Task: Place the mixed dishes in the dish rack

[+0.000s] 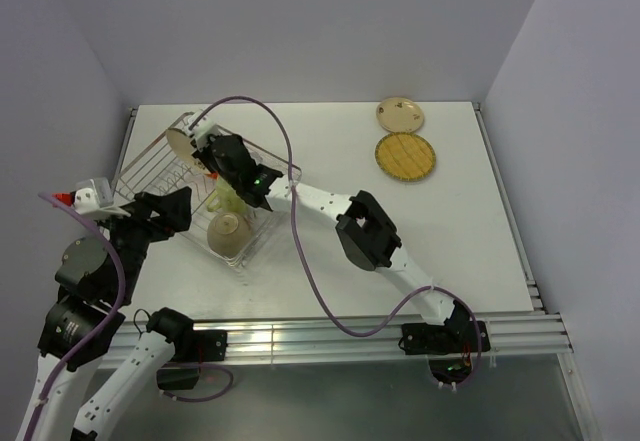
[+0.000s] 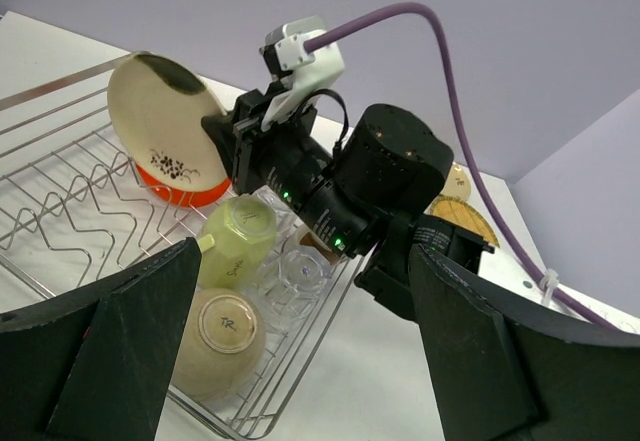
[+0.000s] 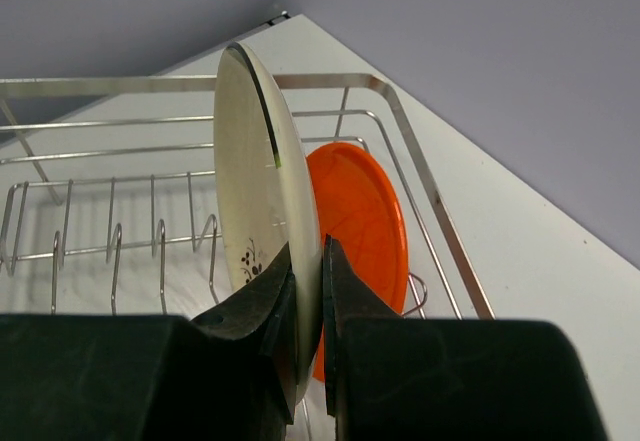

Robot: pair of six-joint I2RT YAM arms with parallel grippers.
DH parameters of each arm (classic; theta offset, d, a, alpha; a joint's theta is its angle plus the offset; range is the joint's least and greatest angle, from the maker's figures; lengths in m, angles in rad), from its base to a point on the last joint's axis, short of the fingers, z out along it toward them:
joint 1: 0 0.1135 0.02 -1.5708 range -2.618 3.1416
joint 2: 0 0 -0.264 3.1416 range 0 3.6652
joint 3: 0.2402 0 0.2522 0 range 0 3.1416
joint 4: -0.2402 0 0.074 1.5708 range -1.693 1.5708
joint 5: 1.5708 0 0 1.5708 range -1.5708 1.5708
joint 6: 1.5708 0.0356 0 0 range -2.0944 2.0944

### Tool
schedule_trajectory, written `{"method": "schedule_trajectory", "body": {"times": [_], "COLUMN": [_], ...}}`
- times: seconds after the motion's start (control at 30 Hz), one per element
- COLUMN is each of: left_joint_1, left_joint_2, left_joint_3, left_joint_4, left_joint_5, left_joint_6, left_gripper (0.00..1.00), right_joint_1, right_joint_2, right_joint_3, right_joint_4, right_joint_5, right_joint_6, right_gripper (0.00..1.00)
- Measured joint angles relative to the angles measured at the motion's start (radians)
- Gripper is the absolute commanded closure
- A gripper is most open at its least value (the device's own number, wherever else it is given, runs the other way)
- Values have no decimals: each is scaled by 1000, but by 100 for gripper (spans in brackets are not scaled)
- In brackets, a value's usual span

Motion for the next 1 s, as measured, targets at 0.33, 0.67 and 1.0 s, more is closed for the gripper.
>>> {"method": "schedule_trajectory", "body": {"times": [0.33, 0.67, 1.0], "left_joint_1": [0, 0, 0], "left_joint_2": [-9, -9, -9], "left_joint_3": [0, 0, 0], "left_joint_4": [1, 1, 2], "left_joint_5": [0, 0, 2], "left_joint_6": [-8, -12, -30], "left_gripper": [8, 8, 8], "right_joint_1": [1, 10, 12], "right_joint_2": [0, 8, 24], "right_joint_3": [-37, -37, -37], "right_joint_4": [-4, 10, 21], "right_joint_5": [-29, -57, -58], "right_joint_6": [-8, -8, 1], "right_gripper": [87, 66, 61]}}
